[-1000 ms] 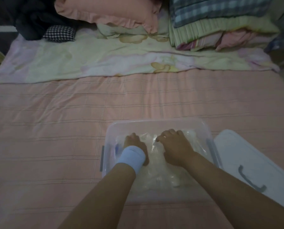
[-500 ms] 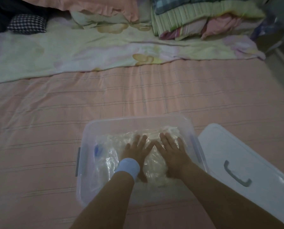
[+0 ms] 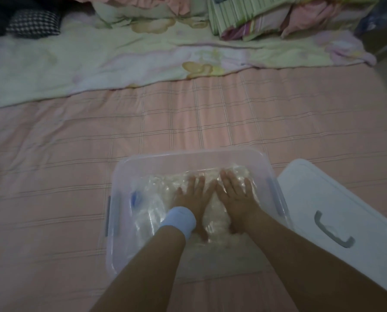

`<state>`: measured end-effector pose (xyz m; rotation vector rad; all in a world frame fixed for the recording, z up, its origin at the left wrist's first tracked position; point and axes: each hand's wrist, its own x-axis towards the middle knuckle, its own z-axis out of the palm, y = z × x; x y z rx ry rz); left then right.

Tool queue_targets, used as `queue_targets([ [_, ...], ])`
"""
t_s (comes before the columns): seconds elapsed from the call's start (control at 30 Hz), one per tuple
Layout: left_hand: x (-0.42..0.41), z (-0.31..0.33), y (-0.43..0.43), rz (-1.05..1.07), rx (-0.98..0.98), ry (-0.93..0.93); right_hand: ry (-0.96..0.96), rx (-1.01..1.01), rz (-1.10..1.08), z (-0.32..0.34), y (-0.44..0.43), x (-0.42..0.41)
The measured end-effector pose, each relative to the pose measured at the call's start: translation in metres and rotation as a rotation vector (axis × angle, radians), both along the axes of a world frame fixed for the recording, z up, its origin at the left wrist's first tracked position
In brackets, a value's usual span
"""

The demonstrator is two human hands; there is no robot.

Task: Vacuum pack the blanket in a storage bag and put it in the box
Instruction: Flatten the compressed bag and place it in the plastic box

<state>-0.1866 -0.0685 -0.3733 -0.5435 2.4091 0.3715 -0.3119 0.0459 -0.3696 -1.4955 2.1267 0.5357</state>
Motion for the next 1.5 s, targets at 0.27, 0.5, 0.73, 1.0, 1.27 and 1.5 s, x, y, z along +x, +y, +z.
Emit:
queue_targets([
  [0.27,0.069,0.09,-0.035,0.112,-0.016,0.209,-0.076,-0.019,-0.049,0.066,-0.023,0.026],
  [0.5,0.107,0.081,-0.02,-0.194,-0.218,-0.215,-0.273,0.014,0.011,0.067,-0.041,0.095],
  [0.73,0.106,0.042,-0.018,-0.118,-0.331,-0.153,-0.055,0.067,-0.114,0.011,-0.029,0.116],
  [1.0,0.091,0.003,-0.032,-0.031,-0.311,-0.132,-0.028,0.058,-0.177,-0.015,-0.057,0.114],
  [1.27,0.094,0.016,-0.027,-0.029,-0.285,-0.166,-0.235,0.136,-0.163,0.01,-0.053,0.099],
  [1.5,0.065,0.088,-0.04,-0.007,-0.093,-0.456,-0.015,-0.308,-0.03,0.081,-0.02,0.004],
])
